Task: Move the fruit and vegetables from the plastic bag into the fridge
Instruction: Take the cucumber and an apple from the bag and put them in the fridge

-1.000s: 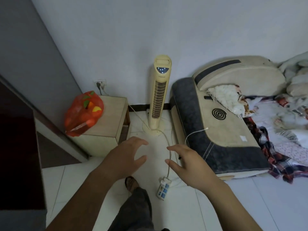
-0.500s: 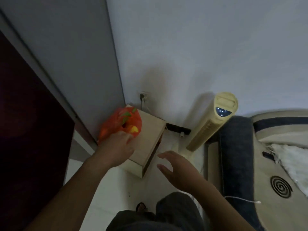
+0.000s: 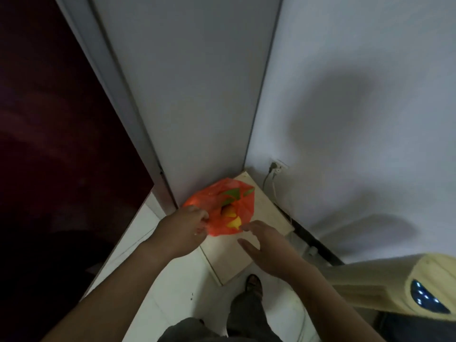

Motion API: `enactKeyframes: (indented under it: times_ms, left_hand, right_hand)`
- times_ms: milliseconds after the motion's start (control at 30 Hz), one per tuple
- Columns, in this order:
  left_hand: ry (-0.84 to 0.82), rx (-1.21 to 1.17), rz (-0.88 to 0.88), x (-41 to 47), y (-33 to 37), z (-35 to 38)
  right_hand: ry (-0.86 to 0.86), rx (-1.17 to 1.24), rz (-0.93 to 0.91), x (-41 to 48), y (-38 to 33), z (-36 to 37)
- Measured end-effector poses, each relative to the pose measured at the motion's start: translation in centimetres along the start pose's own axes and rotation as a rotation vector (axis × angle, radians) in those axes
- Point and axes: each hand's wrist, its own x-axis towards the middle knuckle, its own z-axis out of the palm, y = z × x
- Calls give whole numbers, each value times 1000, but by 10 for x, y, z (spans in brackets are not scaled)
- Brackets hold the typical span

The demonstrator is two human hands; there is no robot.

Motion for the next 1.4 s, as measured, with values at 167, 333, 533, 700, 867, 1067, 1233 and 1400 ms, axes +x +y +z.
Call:
enactKeyframes:
  times_ms: [167,333,533,700,867,1067,1233,1400]
  left_hand:
    - [-21,-31,-115,42,24,22]
    - [25,-108,-150,89,32,49]
    - [6,-165,-143,144,19,84]
    - [64,-160,-212,204,-9,119]
    - [199,-134,-311,248,-41,143]
    - [25,-61,-222,246,-56,171]
    - [47,-68,-309,208,-94,170]
    - [101,-90,-357,197,-112,169]
  right_hand:
    - [-82,-44,-76,52,60,-26]
    - [-179,-64,-124,99,104,-37]
    - [-217,-94,-134,158,146,-27]
    - [-114,-115,-131,217,176,5]
    - [-63,-183,-213,270,183,36]
    - [-209,-287,-224,286,200,69]
    - [-247,-330,-179,276,235,50]
    - [-292,-254,-42,264,256,32]
